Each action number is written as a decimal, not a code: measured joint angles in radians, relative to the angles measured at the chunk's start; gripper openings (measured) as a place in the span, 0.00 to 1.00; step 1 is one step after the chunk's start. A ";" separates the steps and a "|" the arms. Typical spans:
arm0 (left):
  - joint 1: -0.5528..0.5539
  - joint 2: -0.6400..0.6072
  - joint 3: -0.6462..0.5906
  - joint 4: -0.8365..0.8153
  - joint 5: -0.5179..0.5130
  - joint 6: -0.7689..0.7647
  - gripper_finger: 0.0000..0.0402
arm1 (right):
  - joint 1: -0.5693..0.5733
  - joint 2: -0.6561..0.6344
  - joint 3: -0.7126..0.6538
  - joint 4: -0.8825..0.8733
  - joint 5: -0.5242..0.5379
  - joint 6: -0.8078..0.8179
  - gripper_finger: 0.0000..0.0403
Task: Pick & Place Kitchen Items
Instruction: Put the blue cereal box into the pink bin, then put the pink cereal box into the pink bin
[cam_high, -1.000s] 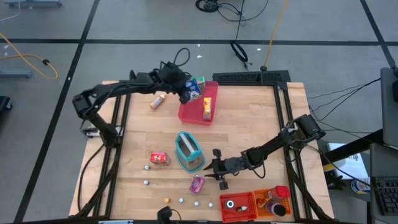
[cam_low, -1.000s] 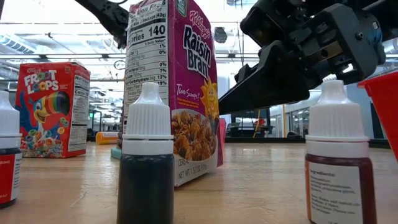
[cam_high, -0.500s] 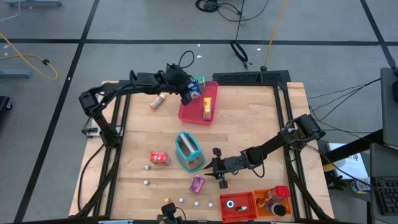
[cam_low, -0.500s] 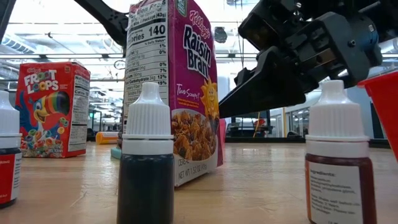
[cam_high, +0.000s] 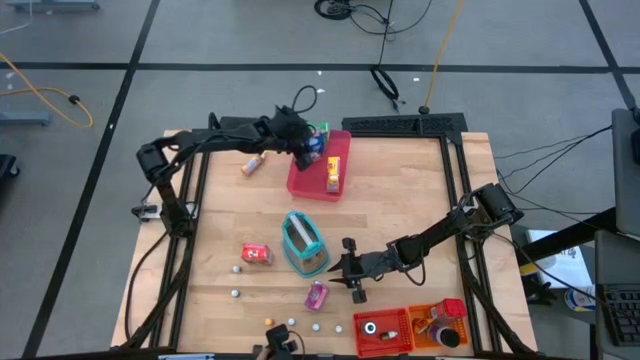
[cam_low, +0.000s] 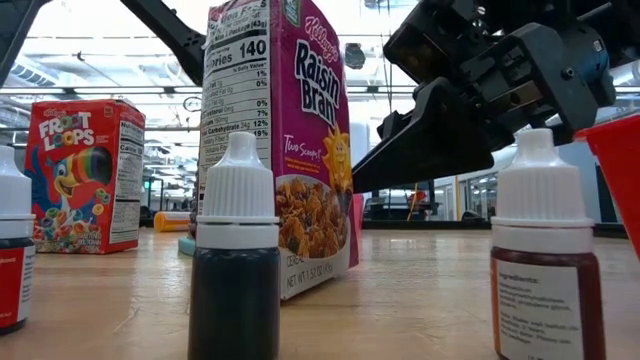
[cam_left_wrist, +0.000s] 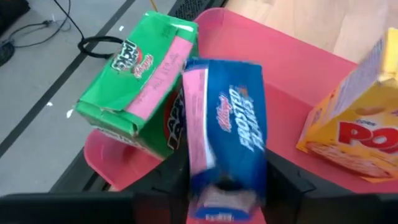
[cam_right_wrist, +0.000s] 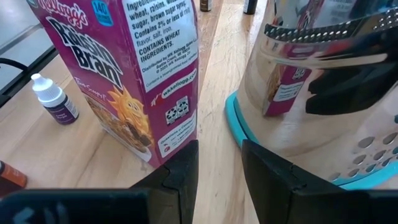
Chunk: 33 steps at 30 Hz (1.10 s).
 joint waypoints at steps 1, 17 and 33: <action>0.000 0.005 0.000 0.006 0.003 -0.001 0.41 | 0.000 0.000 0.000 -0.001 0.000 0.000 0.28; -0.005 -0.028 0.000 0.017 -0.019 -0.015 0.63 | 0.000 0.000 0.000 -0.017 0.000 0.000 0.28; -0.084 -0.262 0.000 -0.147 -0.014 -0.085 0.65 | -0.005 0.000 0.000 -0.027 0.000 0.000 0.28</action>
